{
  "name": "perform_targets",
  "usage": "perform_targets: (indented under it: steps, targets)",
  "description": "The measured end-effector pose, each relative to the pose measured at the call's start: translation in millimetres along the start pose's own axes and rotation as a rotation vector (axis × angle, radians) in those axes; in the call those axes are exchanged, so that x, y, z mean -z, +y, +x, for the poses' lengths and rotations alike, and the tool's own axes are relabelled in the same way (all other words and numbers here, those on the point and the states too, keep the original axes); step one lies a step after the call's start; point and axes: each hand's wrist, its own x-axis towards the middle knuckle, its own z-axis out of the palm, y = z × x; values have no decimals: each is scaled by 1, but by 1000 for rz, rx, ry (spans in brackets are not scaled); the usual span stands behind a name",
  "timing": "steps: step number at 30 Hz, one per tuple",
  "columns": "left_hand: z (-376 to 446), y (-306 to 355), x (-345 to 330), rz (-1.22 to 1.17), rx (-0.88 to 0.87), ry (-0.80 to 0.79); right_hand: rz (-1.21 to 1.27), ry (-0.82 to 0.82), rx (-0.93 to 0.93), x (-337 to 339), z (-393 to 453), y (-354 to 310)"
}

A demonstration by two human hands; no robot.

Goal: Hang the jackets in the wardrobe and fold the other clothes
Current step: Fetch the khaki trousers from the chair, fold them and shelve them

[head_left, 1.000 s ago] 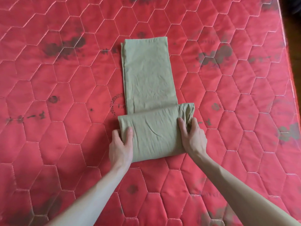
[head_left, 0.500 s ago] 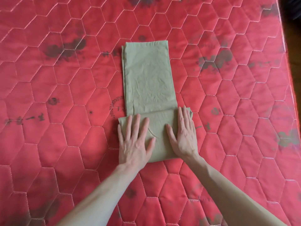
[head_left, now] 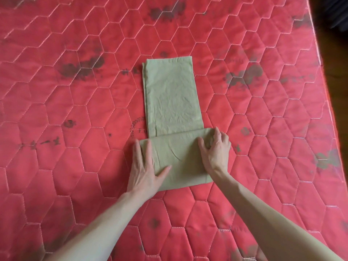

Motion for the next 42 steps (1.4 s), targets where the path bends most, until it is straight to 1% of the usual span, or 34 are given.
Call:
perform_targets:
  steps: [2,3,6,11,13,15,18,19,20,21,23,25,27,28,30,34,37,38,40,42]
  targets:
    - [-8,4,-2,-67,27,-72,111,14,-63,4,0,-5]
    - [-9,8,-2,-88,26,-83,154,14,-89,6,-1,-7]
    - [-11,16,5,-156,-14,-47,298,4,-169,8,3,-3]
    - [-14,4,-1,-266,-44,-38,359,-68,-177,16,22,15]
    - [-13,0,-1,-288,-61,-50,312,-70,-161,18,23,19]
    - [-10,-3,3,-274,-86,-77,178,-41,-124,15,22,19]
    - [-7,-13,11,-211,-99,-147,83,36,-111,10,19,19]
    - [-8,-16,15,-164,-118,-137,69,43,-93,12,17,19]
    - [-9,-22,20,-96,-155,-88,41,37,-37,15,16,21]
    - [-9,-28,25,8,-207,-23,-19,17,57,20,13,24]
    - [-9,-44,32,241,-315,71,-224,-88,328,32,8,35]
    - [-6,-55,36,445,-413,73,-488,-234,551,46,6,49]
    - [-5,-60,37,592,-539,56,-664,-295,716,57,9,61]
    - [-4,-62,36,638,-592,43,-700,-317,775,61,10,66]
    - [0,-62,35,666,-645,7,-703,-376,861,67,12,73]
    - [16,-70,44,639,-706,-66,-680,-480,969,76,21,75]
    - [23,-74,52,647,-755,-123,-826,-625,1020,85,30,73]
    - [23,-74,53,659,-758,-137,-886,-647,1046,87,31,73]
    - [21,-71,48,668,-739,-137,-931,-600,1102,87,29,74]
    - [17,-66,39,641,-695,-111,-881,-513,1125,80,24,77]
